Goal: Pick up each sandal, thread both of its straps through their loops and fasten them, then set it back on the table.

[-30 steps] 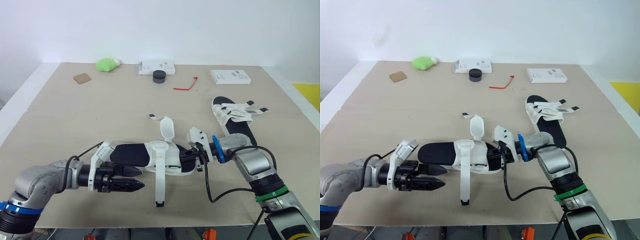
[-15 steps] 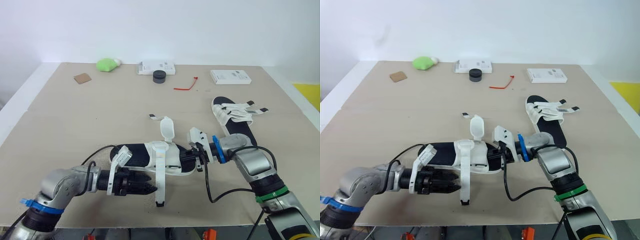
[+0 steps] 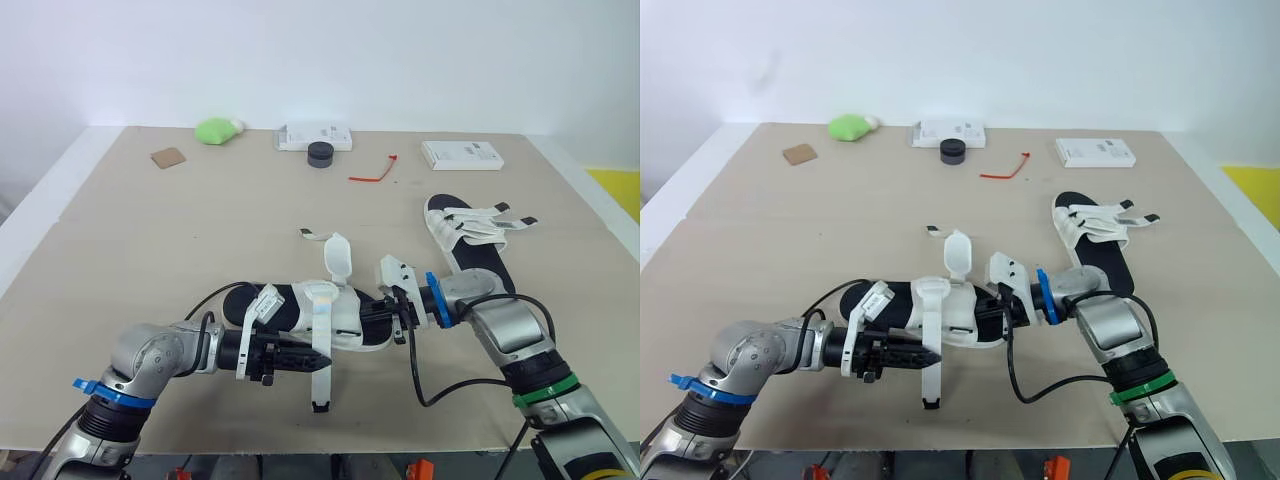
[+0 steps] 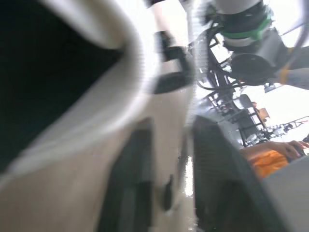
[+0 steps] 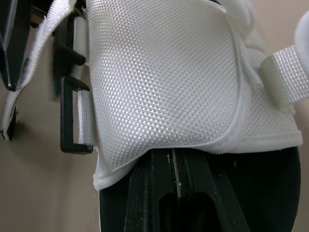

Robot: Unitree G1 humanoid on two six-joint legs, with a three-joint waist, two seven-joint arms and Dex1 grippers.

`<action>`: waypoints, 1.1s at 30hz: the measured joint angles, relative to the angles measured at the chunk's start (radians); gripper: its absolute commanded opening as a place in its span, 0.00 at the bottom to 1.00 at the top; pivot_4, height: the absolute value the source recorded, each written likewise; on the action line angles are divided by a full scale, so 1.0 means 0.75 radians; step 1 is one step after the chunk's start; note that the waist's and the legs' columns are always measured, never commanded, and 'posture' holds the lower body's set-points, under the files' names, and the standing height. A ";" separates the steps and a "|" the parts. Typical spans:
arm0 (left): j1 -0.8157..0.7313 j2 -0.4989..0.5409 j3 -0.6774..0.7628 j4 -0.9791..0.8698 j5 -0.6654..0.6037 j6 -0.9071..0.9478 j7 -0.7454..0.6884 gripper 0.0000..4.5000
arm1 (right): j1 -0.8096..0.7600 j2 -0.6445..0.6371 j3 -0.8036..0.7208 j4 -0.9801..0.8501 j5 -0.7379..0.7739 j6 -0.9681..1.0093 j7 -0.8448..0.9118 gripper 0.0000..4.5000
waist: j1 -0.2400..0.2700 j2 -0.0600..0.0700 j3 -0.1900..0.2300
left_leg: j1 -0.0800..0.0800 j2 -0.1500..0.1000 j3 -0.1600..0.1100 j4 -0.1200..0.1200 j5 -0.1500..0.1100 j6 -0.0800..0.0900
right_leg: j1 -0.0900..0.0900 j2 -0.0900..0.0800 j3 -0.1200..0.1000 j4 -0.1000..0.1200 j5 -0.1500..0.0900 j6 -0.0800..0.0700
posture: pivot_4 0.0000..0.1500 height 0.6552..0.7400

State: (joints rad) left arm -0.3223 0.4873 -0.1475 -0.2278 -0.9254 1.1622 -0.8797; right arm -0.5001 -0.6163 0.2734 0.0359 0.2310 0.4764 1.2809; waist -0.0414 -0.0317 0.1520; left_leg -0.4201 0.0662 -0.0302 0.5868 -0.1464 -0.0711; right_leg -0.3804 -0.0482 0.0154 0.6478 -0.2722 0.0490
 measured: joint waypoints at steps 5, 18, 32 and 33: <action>-0.002 0.022 0.064 0.007 -0.059 0.066 0.011 0.00 | -0.001 0.004 0.001 -0.005 0.000 0.001 -0.009 0.00 | 0.000 0.000 0.000 | -0.001 0.000 0.000 0.001 0.000 0.001 | -0.001 0.000 0.000 0.000 0.001 0.000 | 1.00 1.00; -0.370 0.101 0.330 0.271 -0.313 0.316 0.002 0.00 | -0.024 0.013 0.006 0.025 0.001 -0.002 0.011 0.00 | -0.003 -0.002 0.002 | -0.003 0.000 -0.001 0.000 0.000 0.001 | -0.001 0.002 0.001 0.000 0.001 0.001 | 1.00 1.00; -0.663 -0.012 0.192 0.710 -0.108 0.279 -0.125 0.00 | -0.018 0.029 0.005 0.018 0.001 -0.009 0.005 0.00 | -0.008 -0.002 0.002 | -0.003 0.002 -0.004 -0.002 0.001 0.001 | 0.000 0.009 0.005 0.002 0.005 0.006 | 1.00 1.00; -0.666 -0.012 0.191 0.711 -0.098 0.279 -0.137 0.00 | -0.018 0.029 0.005 0.018 0.001 -0.009 0.004 0.00 | -0.008 -0.002 0.002 | -0.003 0.002 -0.004 -0.002 0.001 0.001 | 0.000 0.009 0.005 0.002 0.005 0.006 | 1.00 1.00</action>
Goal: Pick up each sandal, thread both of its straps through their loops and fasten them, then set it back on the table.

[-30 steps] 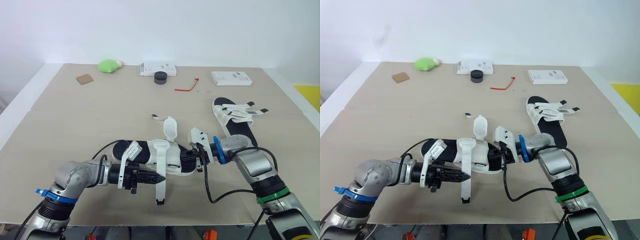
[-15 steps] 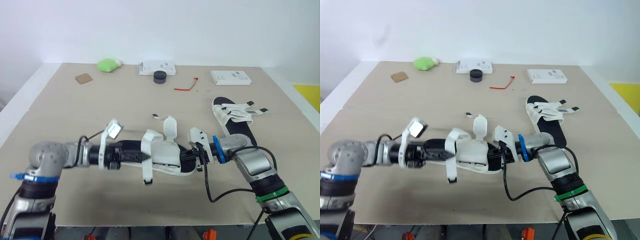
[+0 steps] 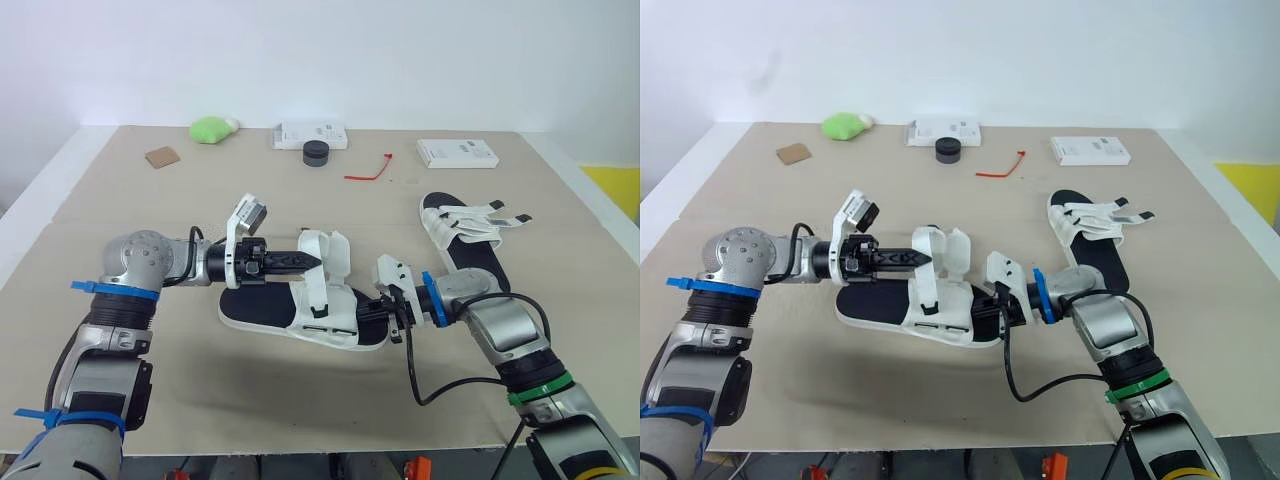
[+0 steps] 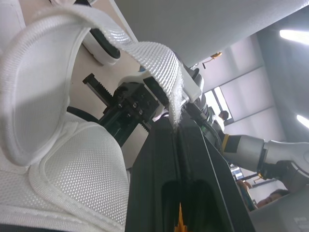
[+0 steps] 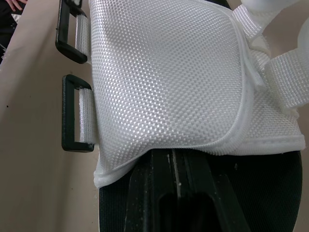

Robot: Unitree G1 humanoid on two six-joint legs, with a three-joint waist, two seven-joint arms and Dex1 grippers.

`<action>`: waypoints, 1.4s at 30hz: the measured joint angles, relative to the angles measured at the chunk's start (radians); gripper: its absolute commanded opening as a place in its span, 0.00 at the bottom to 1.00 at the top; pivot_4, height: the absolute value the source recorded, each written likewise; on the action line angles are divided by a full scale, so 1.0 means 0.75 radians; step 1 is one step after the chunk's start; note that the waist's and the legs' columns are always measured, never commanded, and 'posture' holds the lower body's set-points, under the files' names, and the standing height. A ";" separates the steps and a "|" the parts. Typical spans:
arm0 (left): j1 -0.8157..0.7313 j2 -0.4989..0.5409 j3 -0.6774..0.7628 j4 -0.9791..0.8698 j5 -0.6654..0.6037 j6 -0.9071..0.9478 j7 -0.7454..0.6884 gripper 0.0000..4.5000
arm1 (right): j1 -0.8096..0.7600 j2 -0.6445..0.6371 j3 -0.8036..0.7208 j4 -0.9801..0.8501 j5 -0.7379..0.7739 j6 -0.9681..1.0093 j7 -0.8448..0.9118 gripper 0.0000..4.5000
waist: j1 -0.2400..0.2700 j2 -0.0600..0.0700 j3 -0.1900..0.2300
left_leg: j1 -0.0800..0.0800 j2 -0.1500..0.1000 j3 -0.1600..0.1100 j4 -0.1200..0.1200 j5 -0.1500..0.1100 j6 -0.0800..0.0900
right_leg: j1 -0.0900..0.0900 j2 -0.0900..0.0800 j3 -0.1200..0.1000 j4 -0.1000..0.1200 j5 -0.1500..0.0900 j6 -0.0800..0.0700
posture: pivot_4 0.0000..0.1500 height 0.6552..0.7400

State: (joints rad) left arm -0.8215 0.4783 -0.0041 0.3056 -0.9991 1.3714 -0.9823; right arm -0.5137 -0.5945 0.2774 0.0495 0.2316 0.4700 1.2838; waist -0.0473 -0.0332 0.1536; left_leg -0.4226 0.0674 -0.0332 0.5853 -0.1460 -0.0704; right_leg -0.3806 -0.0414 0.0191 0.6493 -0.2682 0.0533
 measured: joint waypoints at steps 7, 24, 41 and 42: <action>-0.034 0.031 -0.105 0.025 0.079 0.005 -0.150 0.00 | 0.012 -0.001 -0.005 -0.013 0.000 0.001 -0.007 0.00 | 0.001 0.000 0.000 | 0.000 0.000 0.000 0.000 0.000 0.000 | 0.000 0.000 0.000 0.000 0.000 0.000 | 1.00 1.00; -0.048 0.040 -0.145 0.050 0.173 0.003 -0.275 0.00 | 0.014 -0.001 -0.006 -0.019 0.000 0.001 -0.011 0.00 | 0.001 0.000 0.000 | 0.000 0.000 0.000 0.000 0.000 0.000 | -0.001 0.000 0.000 0.000 0.000 -0.001 | 1.00 1.00; -0.183 -0.053 -0.256 0.370 0.465 -0.351 -0.406 0.00 | 0.022 -0.007 -0.007 -0.038 0.000 0.008 -0.025 0.00 | 0.002 0.000 0.000 | -0.002 0.000 0.001 0.001 0.000 0.000 | -0.001 0.001 0.001 0.001 0.000 0.000 | 1.00 1.00; -0.187 -0.053 -0.257 0.381 0.477 -0.360 -0.422 0.00 | 0.022 -0.007 -0.007 -0.038 0.001 0.008 -0.025 0.00 | 0.002 0.000 0.000 | -0.002 0.000 0.001 0.001 0.000 0.000 | -0.001 0.001 0.001 0.001 0.000 0.000 | 1.00 1.00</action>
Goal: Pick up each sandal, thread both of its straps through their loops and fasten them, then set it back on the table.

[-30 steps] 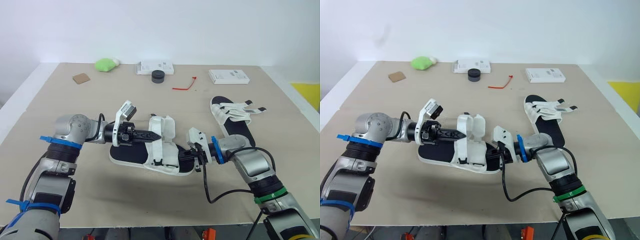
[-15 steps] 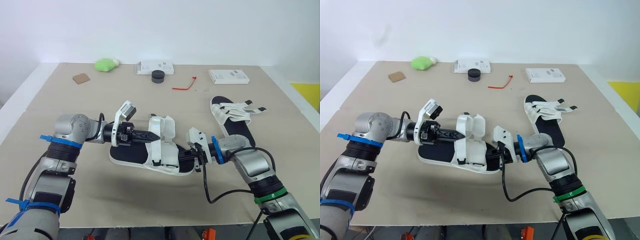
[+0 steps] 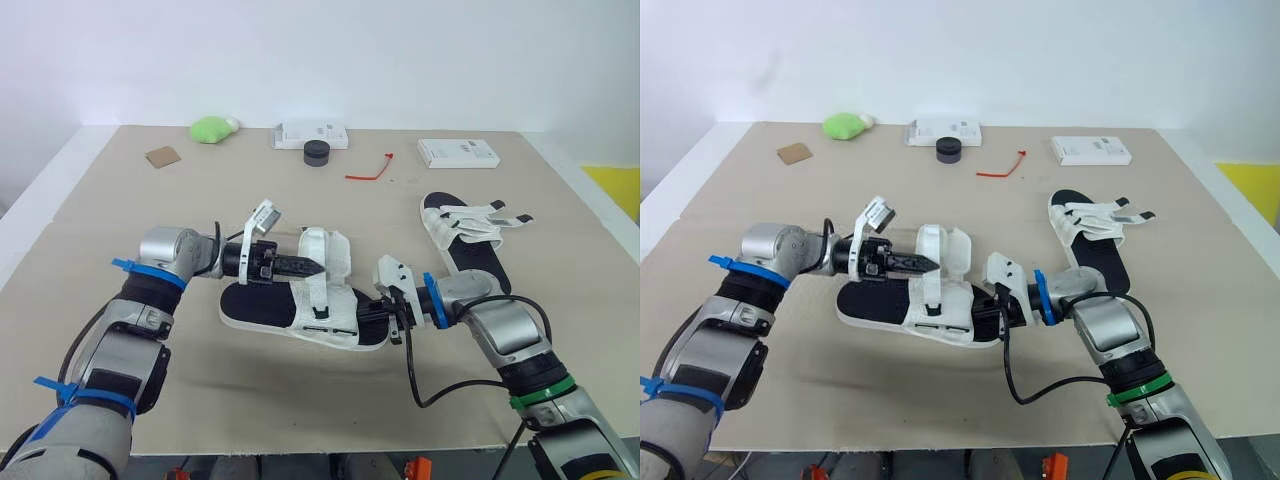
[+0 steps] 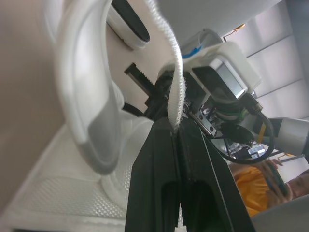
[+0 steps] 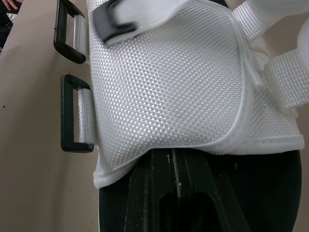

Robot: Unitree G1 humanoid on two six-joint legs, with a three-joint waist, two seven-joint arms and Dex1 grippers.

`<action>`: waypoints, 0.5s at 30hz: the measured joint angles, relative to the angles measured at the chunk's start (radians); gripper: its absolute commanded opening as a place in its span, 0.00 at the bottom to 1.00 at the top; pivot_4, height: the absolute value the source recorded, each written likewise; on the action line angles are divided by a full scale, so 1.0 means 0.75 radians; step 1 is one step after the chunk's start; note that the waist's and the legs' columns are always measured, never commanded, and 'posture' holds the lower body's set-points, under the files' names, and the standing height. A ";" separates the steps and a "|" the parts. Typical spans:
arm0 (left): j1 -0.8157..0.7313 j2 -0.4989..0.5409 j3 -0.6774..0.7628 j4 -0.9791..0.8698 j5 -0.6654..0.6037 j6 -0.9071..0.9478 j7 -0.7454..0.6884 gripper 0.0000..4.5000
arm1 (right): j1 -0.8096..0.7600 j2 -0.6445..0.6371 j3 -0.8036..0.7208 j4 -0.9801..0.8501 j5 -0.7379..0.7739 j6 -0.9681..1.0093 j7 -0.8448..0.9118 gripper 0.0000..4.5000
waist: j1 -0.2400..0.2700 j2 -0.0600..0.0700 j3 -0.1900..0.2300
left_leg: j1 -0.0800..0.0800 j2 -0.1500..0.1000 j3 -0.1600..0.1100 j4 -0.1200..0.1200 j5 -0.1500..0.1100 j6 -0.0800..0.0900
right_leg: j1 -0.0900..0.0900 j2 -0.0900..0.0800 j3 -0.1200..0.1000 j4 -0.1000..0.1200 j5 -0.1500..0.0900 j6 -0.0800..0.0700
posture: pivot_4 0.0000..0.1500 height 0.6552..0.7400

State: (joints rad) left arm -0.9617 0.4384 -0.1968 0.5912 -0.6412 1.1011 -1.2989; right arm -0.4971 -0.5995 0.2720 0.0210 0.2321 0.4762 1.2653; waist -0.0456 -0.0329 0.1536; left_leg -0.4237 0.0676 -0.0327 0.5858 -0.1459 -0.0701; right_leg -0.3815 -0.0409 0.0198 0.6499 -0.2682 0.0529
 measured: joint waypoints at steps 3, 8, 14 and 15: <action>0.000 0.006 -0.008 0.023 0.020 0.001 -0.058 0.00 | 0.000 0.000 0.000 0.000 0.000 0.001 -0.001 0.00 | 0.000 0.000 0.000 | 0.000 0.000 0.000 0.000 0.000 0.000 | 0.000 0.000 0.000 0.000 0.000 0.000 | 1.00 1.00; 0.006 0.056 -0.033 -0.051 0.014 0.089 -0.154 0.00 | 0.003 0.000 0.000 -0.001 0.000 0.002 -0.002 0.00 | 0.000 0.000 0.000 | 0.000 0.000 0.000 0.000 0.000 0.000 | 0.000 0.000 0.000 0.001 0.000 0.000 | 1.00 1.00; 0.011 0.072 -0.034 -0.087 0.013 0.131 -0.177 0.00 | 0.005 0.000 -0.001 -0.001 0.001 0.004 -0.003 0.00 | 0.000 0.000 0.000 | 0.000 0.000 0.000 0.000 0.000 0.000 | 0.000 0.000 0.000 0.001 0.000 0.000 | 1.00 1.00; 0.011 0.072 -0.034 -0.089 0.013 0.131 -0.177 0.00 | 0.005 0.000 -0.001 -0.001 0.001 0.004 -0.003 0.00 | 0.000 0.000 0.000 | 0.000 0.000 0.000 0.000 0.000 0.000 | 0.000 0.000 0.000 0.001 0.000 0.000 | 1.00 1.00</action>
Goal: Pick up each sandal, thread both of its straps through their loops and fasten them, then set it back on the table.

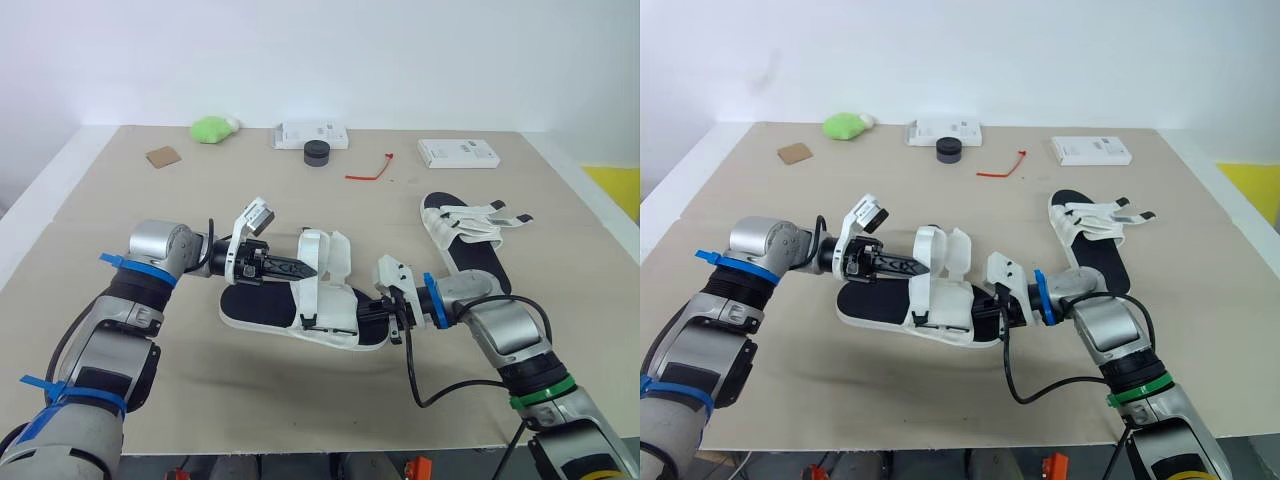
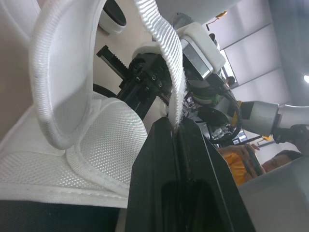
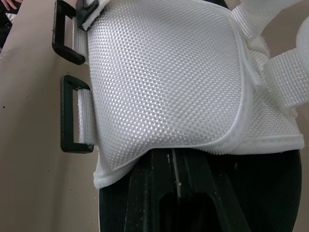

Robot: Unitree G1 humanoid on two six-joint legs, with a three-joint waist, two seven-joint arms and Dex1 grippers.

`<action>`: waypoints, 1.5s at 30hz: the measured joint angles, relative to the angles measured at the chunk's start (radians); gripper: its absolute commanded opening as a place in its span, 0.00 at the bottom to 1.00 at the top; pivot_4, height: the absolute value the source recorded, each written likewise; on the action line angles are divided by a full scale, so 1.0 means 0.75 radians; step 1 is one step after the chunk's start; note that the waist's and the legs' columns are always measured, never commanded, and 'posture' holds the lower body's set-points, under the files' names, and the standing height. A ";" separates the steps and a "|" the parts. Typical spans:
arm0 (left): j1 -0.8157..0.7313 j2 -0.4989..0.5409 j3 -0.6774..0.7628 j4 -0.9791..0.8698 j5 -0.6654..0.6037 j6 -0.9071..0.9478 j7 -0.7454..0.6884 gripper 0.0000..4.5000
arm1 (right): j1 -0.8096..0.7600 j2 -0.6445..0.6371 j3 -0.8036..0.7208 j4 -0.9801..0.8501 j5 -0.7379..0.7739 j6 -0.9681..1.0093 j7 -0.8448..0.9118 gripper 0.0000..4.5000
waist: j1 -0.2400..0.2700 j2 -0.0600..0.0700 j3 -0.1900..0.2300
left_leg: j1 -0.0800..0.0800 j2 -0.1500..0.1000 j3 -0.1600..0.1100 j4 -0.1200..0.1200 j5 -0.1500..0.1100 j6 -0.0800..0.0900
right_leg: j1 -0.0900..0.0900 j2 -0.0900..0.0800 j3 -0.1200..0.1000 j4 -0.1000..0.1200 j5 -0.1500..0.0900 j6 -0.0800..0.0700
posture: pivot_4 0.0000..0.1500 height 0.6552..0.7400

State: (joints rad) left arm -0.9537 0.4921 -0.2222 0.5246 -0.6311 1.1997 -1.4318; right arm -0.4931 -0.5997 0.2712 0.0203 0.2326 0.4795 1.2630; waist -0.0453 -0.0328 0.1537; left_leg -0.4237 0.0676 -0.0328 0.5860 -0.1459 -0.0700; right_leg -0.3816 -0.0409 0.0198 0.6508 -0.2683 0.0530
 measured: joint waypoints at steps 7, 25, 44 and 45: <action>0.000 0.000 0.000 -0.006 0.000 0.006 -0.001 0.00 | 0.000 0.000 0.000 -0.001 0.000 0.000 0.000 0.00 | 0.000 0.000 0.000 | 0.000 0.000 0.000 0.000 0.000 0.000 | 0.000 0.000 0.000 0.000 0.000 0.000 | 1.00 1.00; 0.052 0.018 -0.001 -0.087 -0.001 0.031 -0.005 0.00 | -0.003 0.000 0.001 -0.002 0.001 0.000 0.000 0.00 | 0.000 0.000 0.000 | 0.000 0.000 0.000 0.000 0.000 0.000 | 0.000 0.000 0.000 0.001 0.000 0.000 | 1.00 1.00; 0.064 -0.247 0.128 -0.118 0.016 -0.115 0.300 0.00 | -0.006 0.009 -0.001 0.005 0.002 0.010 -0.018 0.00 | -0.003 0.004 0.000 | 0.002 0.000 0.000 0.006 0.000 0.000 | 0.001 0.004 0.006 0.005 0.002 0.002 | 1.00 1.00; 0.068 -0.239 0.128 -0.119 0.016 -0.113 0.298 0.00 | -0.006 0.009 -0.001 0.005 0.002 0.010 -0.018 0.00 | -0.003 0.004 0.000 | 0.002 0.000 0.000 0.006 0.000 0.000 | 0.001 0.004 0.006 0.004 0.002 0.002 | 1.00 1.00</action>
State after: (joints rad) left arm -0.9025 0.3132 -0.1260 0.4351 -0.6188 1.1147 -1.2084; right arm -0.4973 -0.5930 0.2704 0.0237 0.2338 0.4871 1.2497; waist -0.0473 -0.0298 0.1534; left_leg -0.4225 0.0677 -0.0328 0.5908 -0.1460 -0.0697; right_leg -0.3806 -0.0381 0.0245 0.6541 -0.2667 0.0543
